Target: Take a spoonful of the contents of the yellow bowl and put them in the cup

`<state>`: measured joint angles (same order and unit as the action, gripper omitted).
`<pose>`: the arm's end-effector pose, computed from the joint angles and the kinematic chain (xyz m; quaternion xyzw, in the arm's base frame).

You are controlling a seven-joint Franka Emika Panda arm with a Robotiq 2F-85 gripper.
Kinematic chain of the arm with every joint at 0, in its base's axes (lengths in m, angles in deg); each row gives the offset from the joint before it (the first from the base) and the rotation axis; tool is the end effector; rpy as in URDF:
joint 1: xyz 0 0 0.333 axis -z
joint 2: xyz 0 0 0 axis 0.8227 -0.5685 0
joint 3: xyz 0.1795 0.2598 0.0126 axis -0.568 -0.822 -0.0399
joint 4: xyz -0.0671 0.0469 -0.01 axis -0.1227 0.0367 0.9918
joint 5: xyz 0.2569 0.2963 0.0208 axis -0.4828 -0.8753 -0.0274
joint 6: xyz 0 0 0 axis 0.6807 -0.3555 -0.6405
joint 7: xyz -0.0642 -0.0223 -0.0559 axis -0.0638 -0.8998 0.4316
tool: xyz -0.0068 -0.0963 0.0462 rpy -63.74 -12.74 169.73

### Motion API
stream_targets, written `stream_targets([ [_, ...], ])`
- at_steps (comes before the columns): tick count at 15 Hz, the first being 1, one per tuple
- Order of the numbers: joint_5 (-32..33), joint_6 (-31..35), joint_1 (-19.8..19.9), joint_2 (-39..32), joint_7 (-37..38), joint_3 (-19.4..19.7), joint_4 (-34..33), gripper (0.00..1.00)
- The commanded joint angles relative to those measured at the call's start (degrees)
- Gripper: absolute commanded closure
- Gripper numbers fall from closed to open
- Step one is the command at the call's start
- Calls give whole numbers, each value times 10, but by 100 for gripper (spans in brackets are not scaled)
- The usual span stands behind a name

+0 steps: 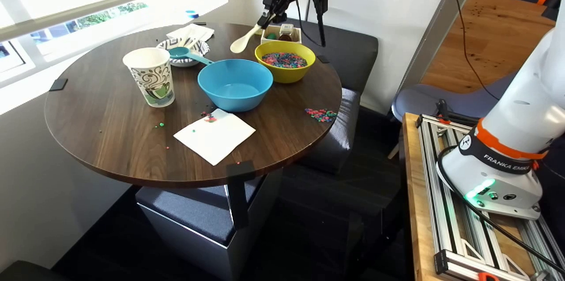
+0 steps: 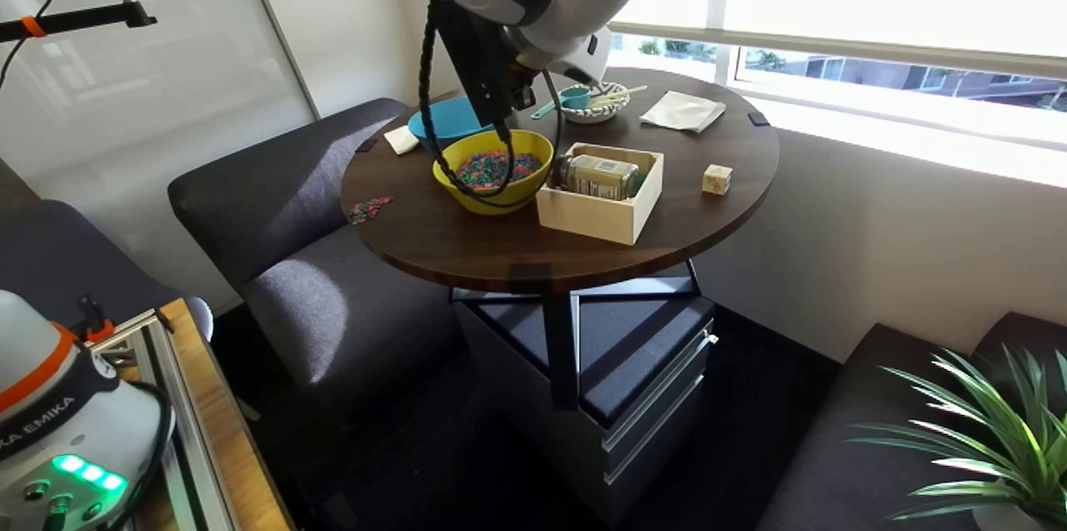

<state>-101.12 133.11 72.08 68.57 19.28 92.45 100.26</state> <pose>0.5724 -0.1835 0.3496 -0.8751 0.0733 -0.0579 0.4748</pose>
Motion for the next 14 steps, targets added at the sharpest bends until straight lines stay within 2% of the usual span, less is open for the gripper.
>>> stream_targets([
  [1,20,14,-21,15,39,-1,43,99],
  [5,38,14,-36,14,63,-6,50,99],
  [8,60,67,-55,9,79,-9,50,99],
  [13,84,99,-66,-1,104,-23,43,99],
  [14,91,106,-69,0,109,-25,43,70],
])
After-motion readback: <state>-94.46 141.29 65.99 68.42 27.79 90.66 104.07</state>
